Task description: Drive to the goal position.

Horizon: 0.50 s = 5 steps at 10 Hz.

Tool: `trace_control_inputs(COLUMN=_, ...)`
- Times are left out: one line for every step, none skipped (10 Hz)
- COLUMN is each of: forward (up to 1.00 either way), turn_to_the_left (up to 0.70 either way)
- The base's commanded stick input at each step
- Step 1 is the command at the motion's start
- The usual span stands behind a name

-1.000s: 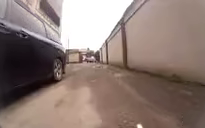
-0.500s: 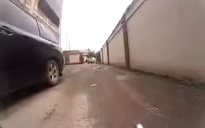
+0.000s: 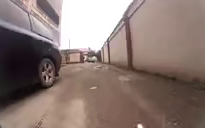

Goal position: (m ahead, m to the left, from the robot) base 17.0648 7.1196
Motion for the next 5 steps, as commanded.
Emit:
trace_control_inputs(forward=0.7, turn_to_the_left=0.0)
trace_control_inputs(forward=0.7, turn_to_the_left=0.0)
trace_control_inputs(forward=0.7, turn_to_the_left=0.0)
trace_control_inputs(forward=0.7, turn_to_the_left=0.0)
trace_control_inputs(forward=0.7, turn_to_the_left=0.0)
